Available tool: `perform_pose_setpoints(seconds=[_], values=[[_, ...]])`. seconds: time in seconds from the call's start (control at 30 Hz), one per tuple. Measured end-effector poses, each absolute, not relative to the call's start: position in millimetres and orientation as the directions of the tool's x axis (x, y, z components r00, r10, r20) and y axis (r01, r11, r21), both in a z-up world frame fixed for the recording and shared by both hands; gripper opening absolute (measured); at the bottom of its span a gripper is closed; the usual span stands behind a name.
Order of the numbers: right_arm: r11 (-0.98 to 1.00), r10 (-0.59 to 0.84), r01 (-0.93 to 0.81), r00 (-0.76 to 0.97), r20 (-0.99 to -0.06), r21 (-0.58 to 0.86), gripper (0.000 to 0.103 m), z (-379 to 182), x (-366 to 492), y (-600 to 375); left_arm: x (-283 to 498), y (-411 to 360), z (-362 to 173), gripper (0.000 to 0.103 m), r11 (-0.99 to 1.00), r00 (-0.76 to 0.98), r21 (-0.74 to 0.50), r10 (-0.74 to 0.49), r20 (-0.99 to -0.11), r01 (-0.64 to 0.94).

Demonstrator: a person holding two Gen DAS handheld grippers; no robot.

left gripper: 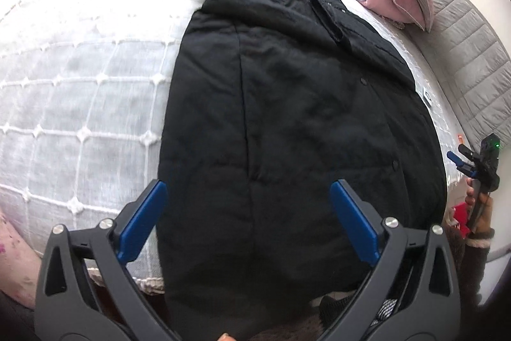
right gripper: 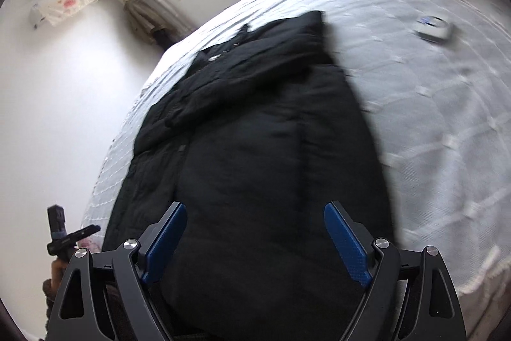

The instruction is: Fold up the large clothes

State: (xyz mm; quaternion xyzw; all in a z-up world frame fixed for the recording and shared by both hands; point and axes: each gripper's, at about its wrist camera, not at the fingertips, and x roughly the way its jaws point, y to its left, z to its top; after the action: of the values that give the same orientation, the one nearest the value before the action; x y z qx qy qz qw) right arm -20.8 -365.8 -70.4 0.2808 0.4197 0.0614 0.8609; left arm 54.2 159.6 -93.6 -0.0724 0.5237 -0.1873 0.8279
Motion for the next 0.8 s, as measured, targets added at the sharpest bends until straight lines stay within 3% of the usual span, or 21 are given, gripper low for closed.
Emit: perform_pose_setpoints(seconds=[0.3, 0.53, 0.8], values=[[0.757, 0.423, 0.18, 0.597, -0.682, 0.628, 0.089, -111.7, -72.2, -412.5, 47.0, 192.0, -121.7, 0.102, 0.858, 0.317, -0.474, -0.514, -0.797, 0.199], [0.665, 0.534, 0.108, 0.624, -0.571, 0.739, 0.089, -129.7, -90.8, -411.5, 36.2, 209.0, -142.0, 0.098, 0.797, 0.26, -0.583, -0.603, -0.754, 0.157], [0.559, 0.614, 0.055, 0.643, -0.458, 0.827, 0.085, -142.5, -103.8, -413.5, 27.3, 216.9, -146.3, 0.056, 0.741, 0.215, -0.656, -0.67, -0.71, 0.145]])
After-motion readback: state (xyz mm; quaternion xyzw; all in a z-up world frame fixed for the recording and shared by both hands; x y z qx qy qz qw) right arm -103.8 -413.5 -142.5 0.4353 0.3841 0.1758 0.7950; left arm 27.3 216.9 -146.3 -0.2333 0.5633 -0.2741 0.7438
